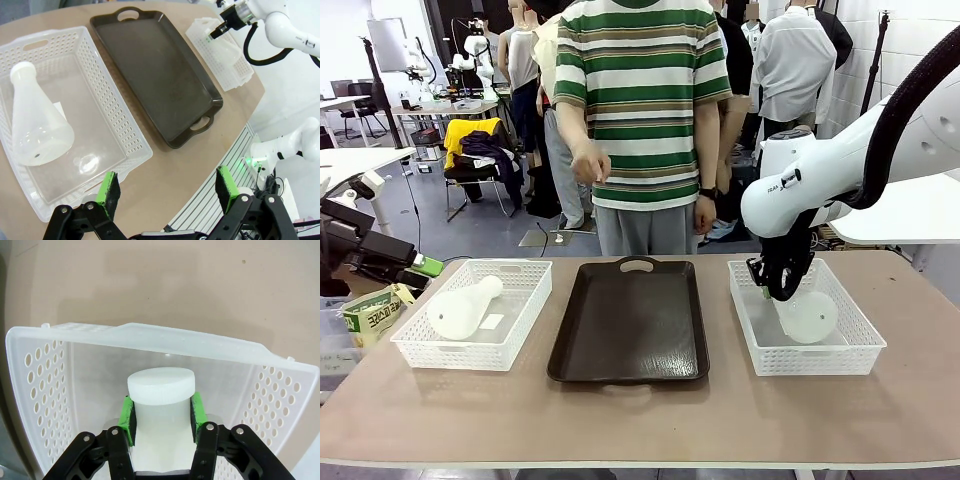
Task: Prepare the laboratory tools.
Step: While moving the picked Big flask to the Handle tray indicated by the person, stop as directed by the person.
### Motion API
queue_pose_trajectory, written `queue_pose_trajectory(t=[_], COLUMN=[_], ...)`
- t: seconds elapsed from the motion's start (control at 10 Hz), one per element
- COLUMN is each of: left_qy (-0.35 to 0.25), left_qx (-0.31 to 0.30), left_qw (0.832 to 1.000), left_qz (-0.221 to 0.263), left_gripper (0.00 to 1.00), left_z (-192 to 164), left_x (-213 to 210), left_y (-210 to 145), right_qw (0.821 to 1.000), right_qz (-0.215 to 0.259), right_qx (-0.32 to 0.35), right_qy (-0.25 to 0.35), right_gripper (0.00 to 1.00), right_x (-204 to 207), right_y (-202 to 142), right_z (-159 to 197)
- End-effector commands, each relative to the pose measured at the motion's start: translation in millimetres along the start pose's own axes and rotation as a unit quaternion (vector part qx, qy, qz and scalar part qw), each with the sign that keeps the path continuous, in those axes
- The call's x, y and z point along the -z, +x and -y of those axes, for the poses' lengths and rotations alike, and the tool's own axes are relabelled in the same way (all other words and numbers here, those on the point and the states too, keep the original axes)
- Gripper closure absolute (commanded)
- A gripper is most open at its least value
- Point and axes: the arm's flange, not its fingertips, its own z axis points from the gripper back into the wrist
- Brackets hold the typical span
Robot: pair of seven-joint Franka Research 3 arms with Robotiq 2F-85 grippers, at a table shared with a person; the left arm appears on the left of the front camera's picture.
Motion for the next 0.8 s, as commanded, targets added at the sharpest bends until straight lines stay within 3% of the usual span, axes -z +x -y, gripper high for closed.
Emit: queue_pose_trajectory(t=[0.0,0.7], left_qy=[-0.007,-0.007], left_qx=[0.007,0.007], left_qw=[1.0,1.0], left_qz=[0.009,0.009], left_gripper=[0.0,0.0], left_z=[-2.0,-2.0], left_x=[0.1,0.1], left_y=[0.2,0.2], right_qw=[1.0,1.0], right_qz=[0.006,0.006], right_qx=[0.0,0.0], right_qy=[0.001,0.001], right_gripper=[1.0,1.0], right_x=[1.1,1.1], right_y=[0.4,0.4], right_z=[-0.3,-0.3])
